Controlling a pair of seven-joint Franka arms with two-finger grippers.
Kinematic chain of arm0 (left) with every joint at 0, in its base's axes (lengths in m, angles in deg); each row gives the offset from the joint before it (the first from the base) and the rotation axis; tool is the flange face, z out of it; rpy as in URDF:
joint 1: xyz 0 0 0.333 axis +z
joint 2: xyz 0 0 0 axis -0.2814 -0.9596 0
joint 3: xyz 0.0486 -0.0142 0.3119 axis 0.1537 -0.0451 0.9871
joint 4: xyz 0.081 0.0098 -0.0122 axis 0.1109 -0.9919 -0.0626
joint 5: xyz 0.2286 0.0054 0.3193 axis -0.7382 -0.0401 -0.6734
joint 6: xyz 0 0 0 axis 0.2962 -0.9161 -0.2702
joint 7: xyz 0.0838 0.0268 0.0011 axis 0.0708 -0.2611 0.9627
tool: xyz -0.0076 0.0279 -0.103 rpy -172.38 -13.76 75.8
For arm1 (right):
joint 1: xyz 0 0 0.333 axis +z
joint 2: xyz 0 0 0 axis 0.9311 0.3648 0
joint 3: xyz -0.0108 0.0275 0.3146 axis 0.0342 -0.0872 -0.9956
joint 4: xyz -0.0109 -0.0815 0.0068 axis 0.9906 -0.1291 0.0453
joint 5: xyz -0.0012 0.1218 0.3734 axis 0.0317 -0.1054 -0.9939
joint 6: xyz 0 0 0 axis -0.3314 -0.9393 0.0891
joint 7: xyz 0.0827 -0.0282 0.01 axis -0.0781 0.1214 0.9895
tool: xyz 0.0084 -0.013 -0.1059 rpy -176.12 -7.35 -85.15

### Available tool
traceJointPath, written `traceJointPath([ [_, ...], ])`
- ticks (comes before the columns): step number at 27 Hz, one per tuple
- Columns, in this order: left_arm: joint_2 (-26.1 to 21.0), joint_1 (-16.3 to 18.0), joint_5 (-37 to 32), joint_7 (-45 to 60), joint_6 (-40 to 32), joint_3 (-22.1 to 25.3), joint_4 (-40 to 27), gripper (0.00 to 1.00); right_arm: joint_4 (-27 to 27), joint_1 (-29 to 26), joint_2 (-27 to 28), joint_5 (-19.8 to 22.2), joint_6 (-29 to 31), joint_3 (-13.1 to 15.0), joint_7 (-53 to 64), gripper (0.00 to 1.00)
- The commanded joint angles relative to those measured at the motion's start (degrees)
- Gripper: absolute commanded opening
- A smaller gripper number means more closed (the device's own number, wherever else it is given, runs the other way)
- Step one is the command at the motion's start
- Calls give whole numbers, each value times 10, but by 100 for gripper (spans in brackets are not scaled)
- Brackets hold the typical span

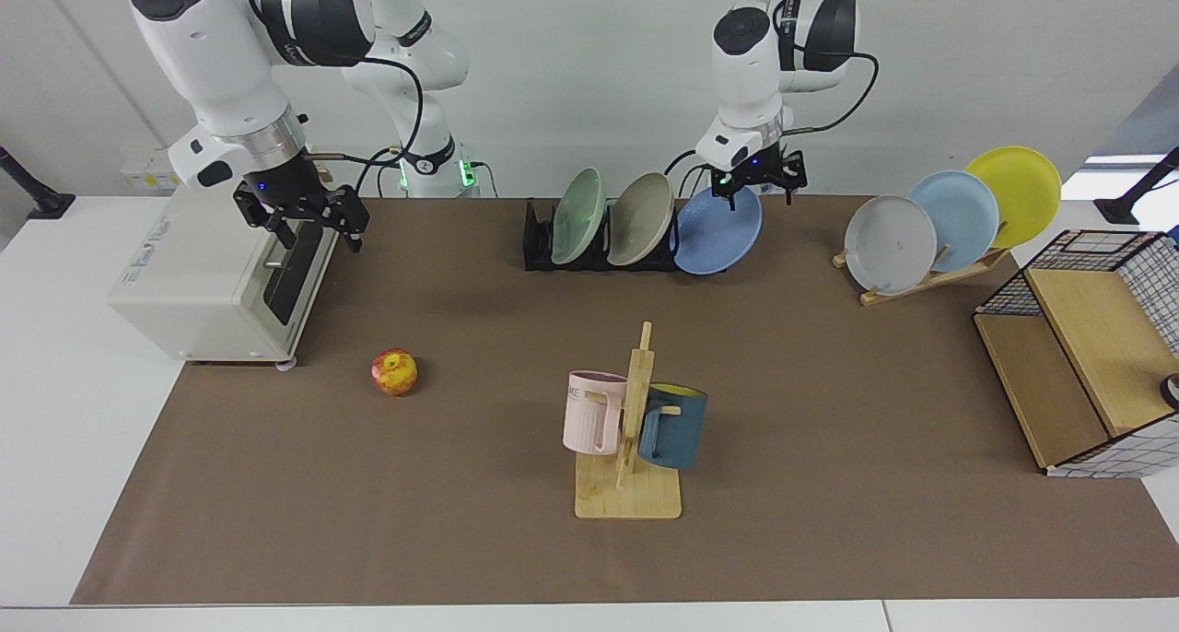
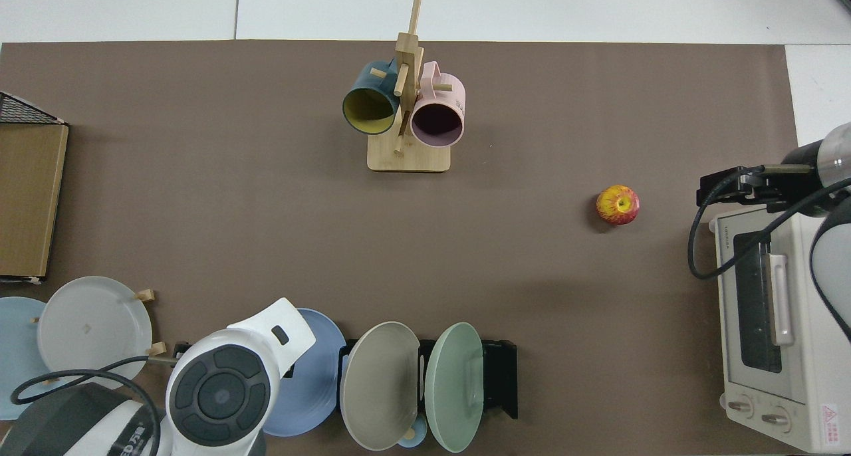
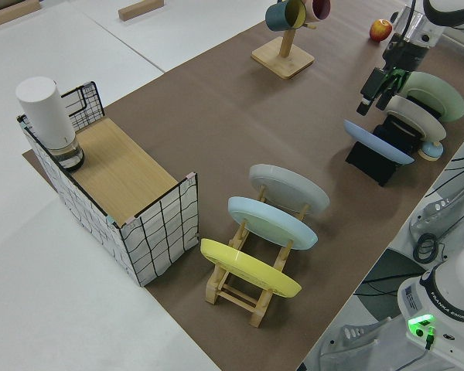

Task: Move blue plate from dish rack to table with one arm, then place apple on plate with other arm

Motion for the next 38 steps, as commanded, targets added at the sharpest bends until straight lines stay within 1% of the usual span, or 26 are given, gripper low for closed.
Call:
traceJointPath([
  [1, 22, 1, 0, 10, 42, 2, -53, 100, 7, -1, -9, -8, -1, -2, -12, 100],
  [5, 5, 0, 0, 21, 87, -12, -82, 100, 7, -1, -9, -8, -1, -2, -12, 100],
  [11, 0, 3, 0, 20, 90, -11, -82, 100, 7, -1, -9, -8, -1, -2, -12, 100],
  [12, -3, 4, 0, 20, 91, -11, -81, 99, 7, -1, -9, -8, -1, -2, -12, 100],
  [13, -4, 5, 0, 20, 90, -11, -80, 96, 7, -1, -9, -8, -1, -2, -12, 100],
  [15, -7, 5, 0, 20, 89, -11, -77, 87, 7, -1, -9, -8, -1, -2, -12, 100],
  [18, -7, 5, 3, 20, 85, -11, -76, 67, 7, -1, -9, -8, -1, -2, -12, 100],
  [19, -7, 5, 2, 20, 85, -11, -76, 59, 7, -1, -9, -8, -1, -2, -12, 100],
  [23, -7, 6, 2, 19, 84, -11, -72, 25, 7, -1, -9, -8, -1, -2, -12, 100],
  [24, -7, 6, 2, 19, 84, -11, -72, 11, 7, -1, -9, -8, -1, -2, -12, 100],
  [25, -7, 7, 2, 15, 84, -11, -72, 0, 7, -1, -9, -8, -1, -2, -12, 100],
  [30, -13, 11, 0, 10, 79, -10, -50, 0, 7, -6, -10, -8, -2, -2, -12, 100],
  [33, -14, 11, -13, 15, 33, -13, -19, 0, 7, -1, -12, -8, -5, -2, -17, 100],
  [34, -14, 11, -27, 16, 14, -15, -4, 0, 7, -1, -11, -8, -1, -3, -16, 100],
  [38, -14, 11, -62, 40, -32, -49, 28, 0, 9, 1, -9, -7, 5, -7, -11, 100],
])
